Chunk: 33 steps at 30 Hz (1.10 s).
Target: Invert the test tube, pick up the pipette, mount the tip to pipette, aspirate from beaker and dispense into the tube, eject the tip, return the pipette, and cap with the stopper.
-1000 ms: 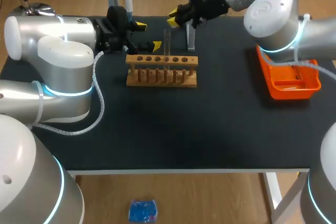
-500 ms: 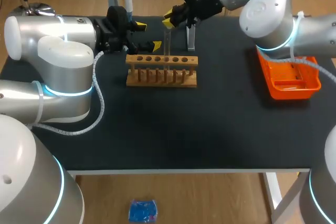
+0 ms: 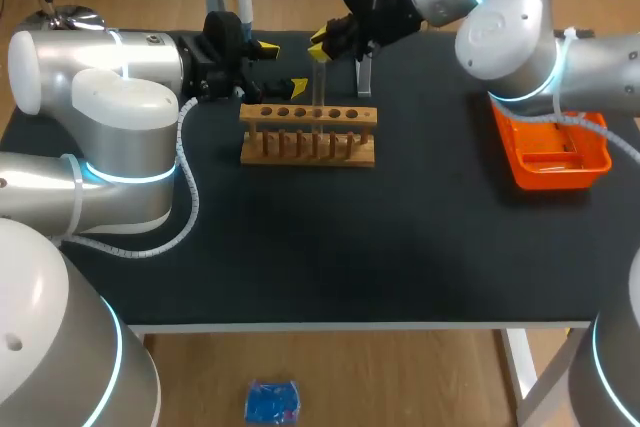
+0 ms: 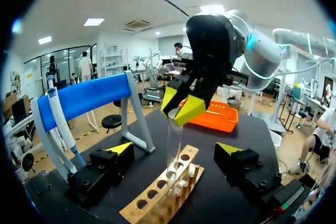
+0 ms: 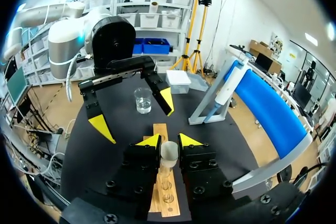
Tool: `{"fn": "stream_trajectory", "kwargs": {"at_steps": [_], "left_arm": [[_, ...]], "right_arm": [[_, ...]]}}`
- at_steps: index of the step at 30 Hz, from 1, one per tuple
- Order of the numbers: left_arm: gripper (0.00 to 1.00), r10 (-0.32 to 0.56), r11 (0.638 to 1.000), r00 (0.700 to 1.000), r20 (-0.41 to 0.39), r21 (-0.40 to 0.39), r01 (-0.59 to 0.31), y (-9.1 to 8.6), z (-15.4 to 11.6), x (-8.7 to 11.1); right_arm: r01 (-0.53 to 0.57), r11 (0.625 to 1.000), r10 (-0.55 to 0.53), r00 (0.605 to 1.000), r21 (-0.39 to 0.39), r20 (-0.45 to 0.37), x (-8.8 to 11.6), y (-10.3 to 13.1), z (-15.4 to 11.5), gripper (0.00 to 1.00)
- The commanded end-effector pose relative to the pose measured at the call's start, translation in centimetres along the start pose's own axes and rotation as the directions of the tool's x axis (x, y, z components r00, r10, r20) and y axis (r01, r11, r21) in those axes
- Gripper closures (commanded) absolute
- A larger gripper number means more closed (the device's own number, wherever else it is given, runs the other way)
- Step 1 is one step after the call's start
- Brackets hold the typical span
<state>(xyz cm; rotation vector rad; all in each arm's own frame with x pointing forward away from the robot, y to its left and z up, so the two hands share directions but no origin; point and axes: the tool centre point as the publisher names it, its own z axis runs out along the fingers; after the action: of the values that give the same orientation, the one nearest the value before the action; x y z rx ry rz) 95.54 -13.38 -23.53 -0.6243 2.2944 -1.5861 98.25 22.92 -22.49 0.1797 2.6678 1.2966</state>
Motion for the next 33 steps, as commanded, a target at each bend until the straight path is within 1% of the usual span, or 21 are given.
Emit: {"fn": "stream_trajectory", "kwargs": {"at_steps": [1,33], "left_arm": [[0.0,0.0,1.0,1.0,0.001,-0.001,0.0,0.0,0.0,0.0],[0.0,0.0,1.0,1.0,0.001,-0.001,0.0,0.0,0.0,0.0]], "right_arm": [[-0.002,1.0,0.002,1.0,0.004,-0.003,0.0,-0.3,0.4,1.0],[0.008,1.0,-0.008,1.0,-0.028,0.009,0.0,1.0,-0.1,1.0]]}}
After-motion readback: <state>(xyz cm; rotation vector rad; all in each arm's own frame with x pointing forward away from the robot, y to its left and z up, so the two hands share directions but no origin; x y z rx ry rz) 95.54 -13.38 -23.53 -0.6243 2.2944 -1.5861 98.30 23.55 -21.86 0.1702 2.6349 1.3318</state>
